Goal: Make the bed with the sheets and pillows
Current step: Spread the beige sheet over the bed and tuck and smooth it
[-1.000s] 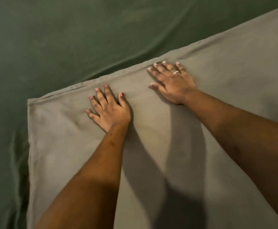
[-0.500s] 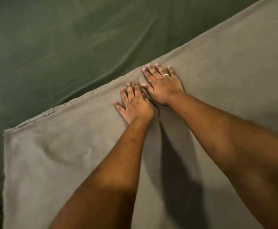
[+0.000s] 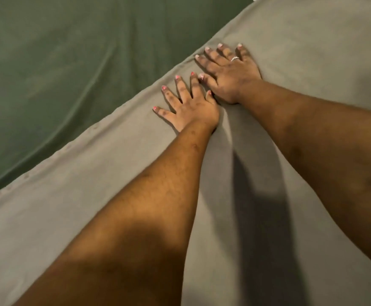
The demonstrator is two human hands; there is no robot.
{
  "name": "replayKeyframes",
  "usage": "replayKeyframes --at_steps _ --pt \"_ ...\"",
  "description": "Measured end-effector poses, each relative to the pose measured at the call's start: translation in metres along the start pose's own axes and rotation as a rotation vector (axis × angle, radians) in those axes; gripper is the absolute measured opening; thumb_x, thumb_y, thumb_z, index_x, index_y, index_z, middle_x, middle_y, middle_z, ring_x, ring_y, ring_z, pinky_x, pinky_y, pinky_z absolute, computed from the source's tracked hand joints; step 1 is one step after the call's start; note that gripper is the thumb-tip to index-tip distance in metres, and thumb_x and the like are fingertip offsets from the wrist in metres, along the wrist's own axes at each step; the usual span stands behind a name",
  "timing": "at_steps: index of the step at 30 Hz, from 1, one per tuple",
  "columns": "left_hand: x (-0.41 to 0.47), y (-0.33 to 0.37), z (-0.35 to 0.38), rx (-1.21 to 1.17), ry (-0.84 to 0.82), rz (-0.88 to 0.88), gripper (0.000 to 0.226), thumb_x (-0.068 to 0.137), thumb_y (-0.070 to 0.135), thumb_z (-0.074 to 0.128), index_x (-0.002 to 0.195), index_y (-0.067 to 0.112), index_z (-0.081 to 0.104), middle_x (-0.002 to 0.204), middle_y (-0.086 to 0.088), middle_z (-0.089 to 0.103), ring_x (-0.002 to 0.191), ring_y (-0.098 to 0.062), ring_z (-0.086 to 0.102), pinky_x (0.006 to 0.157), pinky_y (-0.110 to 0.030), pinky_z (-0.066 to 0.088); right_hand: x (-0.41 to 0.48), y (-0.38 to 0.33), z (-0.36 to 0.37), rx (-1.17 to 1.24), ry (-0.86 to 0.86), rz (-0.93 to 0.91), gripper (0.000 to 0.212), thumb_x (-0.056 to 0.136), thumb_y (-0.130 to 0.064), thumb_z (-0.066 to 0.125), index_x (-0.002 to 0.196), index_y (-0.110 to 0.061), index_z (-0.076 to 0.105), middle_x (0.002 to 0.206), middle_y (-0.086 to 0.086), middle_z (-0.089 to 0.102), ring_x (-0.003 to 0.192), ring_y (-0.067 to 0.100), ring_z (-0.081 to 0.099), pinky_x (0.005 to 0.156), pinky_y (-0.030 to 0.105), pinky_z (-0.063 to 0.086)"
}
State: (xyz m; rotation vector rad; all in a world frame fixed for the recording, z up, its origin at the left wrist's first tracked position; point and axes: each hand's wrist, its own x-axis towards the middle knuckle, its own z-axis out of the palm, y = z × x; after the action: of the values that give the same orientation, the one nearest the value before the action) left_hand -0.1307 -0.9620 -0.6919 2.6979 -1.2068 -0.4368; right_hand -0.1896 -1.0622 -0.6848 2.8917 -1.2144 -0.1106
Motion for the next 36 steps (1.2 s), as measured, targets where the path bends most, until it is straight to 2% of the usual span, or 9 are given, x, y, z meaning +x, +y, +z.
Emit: replayKeyframes --at_steps 6,14,25,29,31,32,34,36 --pt "0.030 0.041 0.009 0.026 0.035 0.027 0.052 0.098 0.053 0.014 0.148 0.049 -0.001 0.160 0.006 -0.011 0.144 -0.033 -0.019 0.101 -0.074 -0.011 0.012 0.047 0.001 0.033 0.031 0.044 0.056 0.099 -0.053 0.013 0.152 -0.037 0.006 0.161 -0.008 0.005 0.148 0.018 0.003 0.118 0.051 0.000" --pt "0.026 0.033 0.016 -0.007 0.148 0.022 0.054 0.094 0.059 0.019 0.147 0.051 0.007 0.161 0.010 -0.003 0.147 -0.026 -0.011 0.109 -0.066 -0.009 0.026 0.112 -0.004 0.048 0.010 0.135 0.063 0.094 -0.064 0.014 0.151 -0.039 0.006 0.161 -0.009 0.005 0.148 0.021 0.004 0.117 0.051 0.001" --pt "0.030 0.033 0.027 -0.010 0.220 0.021 0.059 0.091 0.065 0.019 0.147 0.052 0.004 0.161 0.011 -0.001 0.147 -0.024 -0.010 0.110 -0.063 -0.008 0.045 0.202 -0.015 0.080 -0.059 0.389 0.068 0.088 -0.074 0.008 0.150 -0.045 0.000 0.160 -0.012 -0.003 0.148 0.024 -0.003 0.114 0.060 -0.004" --pt "0.031 0.031 0.031 -0.005 0.243 0.033 0.063 0.087 0.067 0.013 0.147 0.051 0.003 0.161 0.010 0.001 0.147 -0.025 -0.007 0.110 -0.062 -0.007 0.050 0.226 -0.023 0.060 -0.101 0.618 0.072 0.090 -0.072 0.008 0.151 -0.037 -0.002 0.161 -0.005 -0.005 0.147 0.029 -0.007 0.113 0.060 -0.005" --pt "0.031 0.030 0.033 -0.002 0.243 0.030 0.063 0.087 0.067 0.013 0.147 0.050 0.003 0.161 0.010 0.000 0.147 -0.025 -0.007 0.110 -0.062 -0.007 0.045 0.226 -0.025 0.025 -0.054 0.750 0.072 0.093 -0.065 0.009 0.153 -0.027 0.000 0.161 0.002 -0.003 0.147 0.031 -0.008 0.115 0.058 -0.006" --pt "0.031 0.030 0.033 -0.002 0.242 0.030 0.063 0.088 0.066 0.014 0.148 0.050 0.004 0.161 0.010 0.000 0.147 -0.025 -0.007 0.110 -0.062 -0.007 0.040 0.218 -0.026 0.002 0.011 0.759 0.070 0.096 -0.061 0.011 0.154 -0.022 0.002 0.161 0.005 -0.001 0.147 0.030 -0.007 0.116 0.055 -0.006" --pt "0.030 0.030 0.034 0.002 0.249 0.033 0.063 0.088 0.066 0.015 0.148 0.049 0.005 0.161 0.009 0.001 0.147 -0.026 -0.007 0.110 -0.063 -0.006 0.029 0.185 -0.028 0.059 0.152 0.615 0.067 0.099 -0.054 0.017 0.154 -0.018 0.007 0.161 0.006 0.003 0.148 0.027 -0.001 0.117 0.050 -0.003" --pt "0.031 0.030 0.033 0.003 0.252 0.034 0.064 0.087 0.066 0.013 0.148 0.049 0.006 0.161 0.008 0.002 0.148 -0.026 -0.005 0.110 -0.064 -0.005 0.016 0.133 -0.028 0.206 0.111 0.317 0.064 0.099 -0.052 0.022 0.154 -0.022 0.010 0.161 0.002 0.007 0.148 0.022 0.003 0.117 0.047 0.000"
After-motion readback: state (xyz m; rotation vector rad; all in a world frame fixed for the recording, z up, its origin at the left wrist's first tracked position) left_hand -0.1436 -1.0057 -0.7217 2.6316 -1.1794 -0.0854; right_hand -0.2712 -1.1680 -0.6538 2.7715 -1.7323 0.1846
